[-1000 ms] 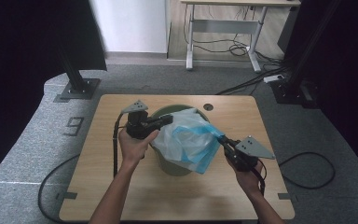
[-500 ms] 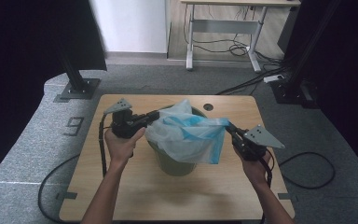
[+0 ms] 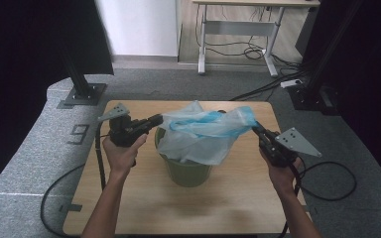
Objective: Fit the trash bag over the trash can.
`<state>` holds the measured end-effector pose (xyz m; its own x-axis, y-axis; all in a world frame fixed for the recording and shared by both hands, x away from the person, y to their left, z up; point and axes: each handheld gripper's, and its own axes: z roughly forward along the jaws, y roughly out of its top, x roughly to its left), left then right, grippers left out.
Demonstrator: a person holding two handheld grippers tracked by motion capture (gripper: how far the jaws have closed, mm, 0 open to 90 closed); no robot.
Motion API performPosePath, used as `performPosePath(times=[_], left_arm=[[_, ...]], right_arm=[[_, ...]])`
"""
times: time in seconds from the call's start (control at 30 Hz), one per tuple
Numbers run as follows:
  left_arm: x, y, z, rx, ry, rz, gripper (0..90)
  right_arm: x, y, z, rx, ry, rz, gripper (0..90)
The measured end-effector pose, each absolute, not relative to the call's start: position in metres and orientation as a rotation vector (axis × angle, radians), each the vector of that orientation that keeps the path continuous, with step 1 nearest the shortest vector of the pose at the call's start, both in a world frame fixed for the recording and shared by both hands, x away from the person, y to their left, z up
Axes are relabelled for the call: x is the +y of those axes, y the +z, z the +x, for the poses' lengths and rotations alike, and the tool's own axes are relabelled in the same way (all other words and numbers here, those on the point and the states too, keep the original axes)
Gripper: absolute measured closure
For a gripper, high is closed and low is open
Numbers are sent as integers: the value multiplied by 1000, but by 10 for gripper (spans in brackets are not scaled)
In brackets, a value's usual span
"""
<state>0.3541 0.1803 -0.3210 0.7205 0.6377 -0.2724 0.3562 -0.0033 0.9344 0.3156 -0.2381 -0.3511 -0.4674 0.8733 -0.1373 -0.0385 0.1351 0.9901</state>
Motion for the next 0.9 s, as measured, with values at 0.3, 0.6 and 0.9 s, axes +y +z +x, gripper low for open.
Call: performPosePath(times=[0.3, 0.6, 0.9], left_arm=[[186, -325, 348, 818, 261, 1609, 900], [197, -343, 338, 831, 229, 1634, 900], [215, -371, 315, 831, 201, 1652, 900]], right_arm=[[-246, -354, 310, 1618, 1445, 830, 886], [-246, -381, 299, 1718, 1534, 873, 886], [-241, -407, 273, 1862, 1617, 864, 886]])
